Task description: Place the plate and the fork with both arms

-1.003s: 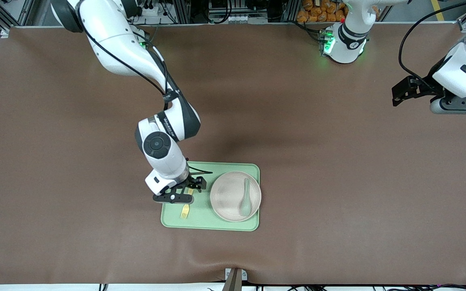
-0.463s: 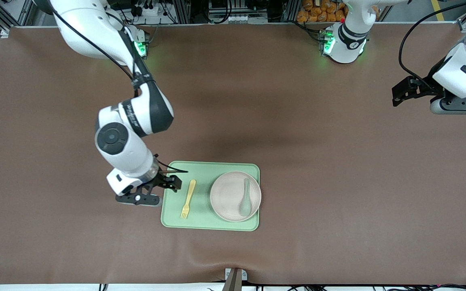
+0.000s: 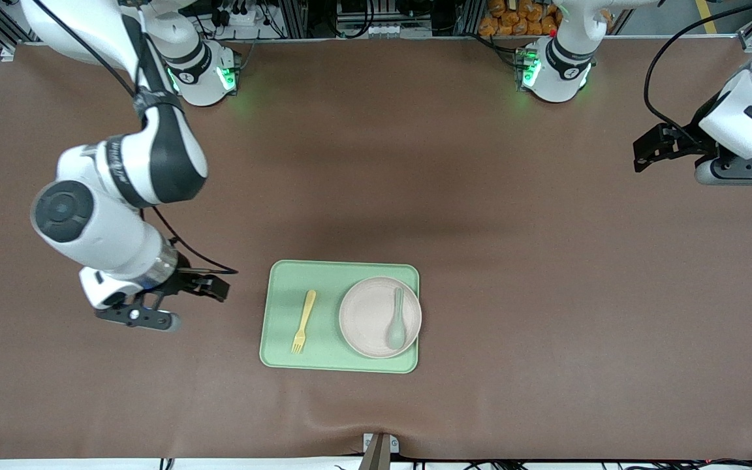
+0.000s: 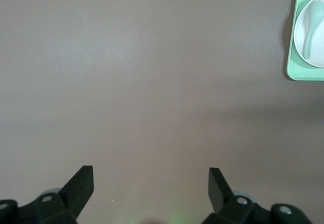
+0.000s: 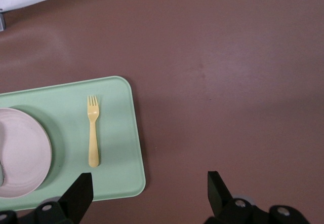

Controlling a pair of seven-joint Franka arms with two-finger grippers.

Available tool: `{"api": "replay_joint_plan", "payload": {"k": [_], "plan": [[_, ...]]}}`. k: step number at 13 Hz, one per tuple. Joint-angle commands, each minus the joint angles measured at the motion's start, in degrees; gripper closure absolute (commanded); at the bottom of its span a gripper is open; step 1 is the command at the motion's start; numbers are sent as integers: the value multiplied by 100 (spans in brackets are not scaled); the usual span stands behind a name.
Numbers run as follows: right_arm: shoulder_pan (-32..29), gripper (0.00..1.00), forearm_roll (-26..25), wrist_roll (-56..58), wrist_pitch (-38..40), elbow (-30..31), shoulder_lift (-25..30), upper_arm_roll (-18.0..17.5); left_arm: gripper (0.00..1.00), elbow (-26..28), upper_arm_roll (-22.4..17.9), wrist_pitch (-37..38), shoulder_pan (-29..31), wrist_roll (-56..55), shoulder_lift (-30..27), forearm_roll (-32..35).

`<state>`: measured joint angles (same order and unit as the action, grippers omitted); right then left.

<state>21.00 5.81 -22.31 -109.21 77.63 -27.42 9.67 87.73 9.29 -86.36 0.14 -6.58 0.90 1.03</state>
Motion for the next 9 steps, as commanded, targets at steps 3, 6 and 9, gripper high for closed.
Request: {"api": "replay_joint_plan", "payload": {"k": [3, 6, 9], "plan": [[-569, 0, 43, 182, 198, 182, 492, -132, 0, -28, 12, -22, 30, 25, 7, -32], [-1280, 0, 43, 841, 716, 208, 746, -526, 0, -28, 12, -22, 39, 25, 7, -24], [-1799, 0, 8, 939, 971, 200, 861, -886, 0, -37, 12, -22, 39, 34, 7, -32]]}}
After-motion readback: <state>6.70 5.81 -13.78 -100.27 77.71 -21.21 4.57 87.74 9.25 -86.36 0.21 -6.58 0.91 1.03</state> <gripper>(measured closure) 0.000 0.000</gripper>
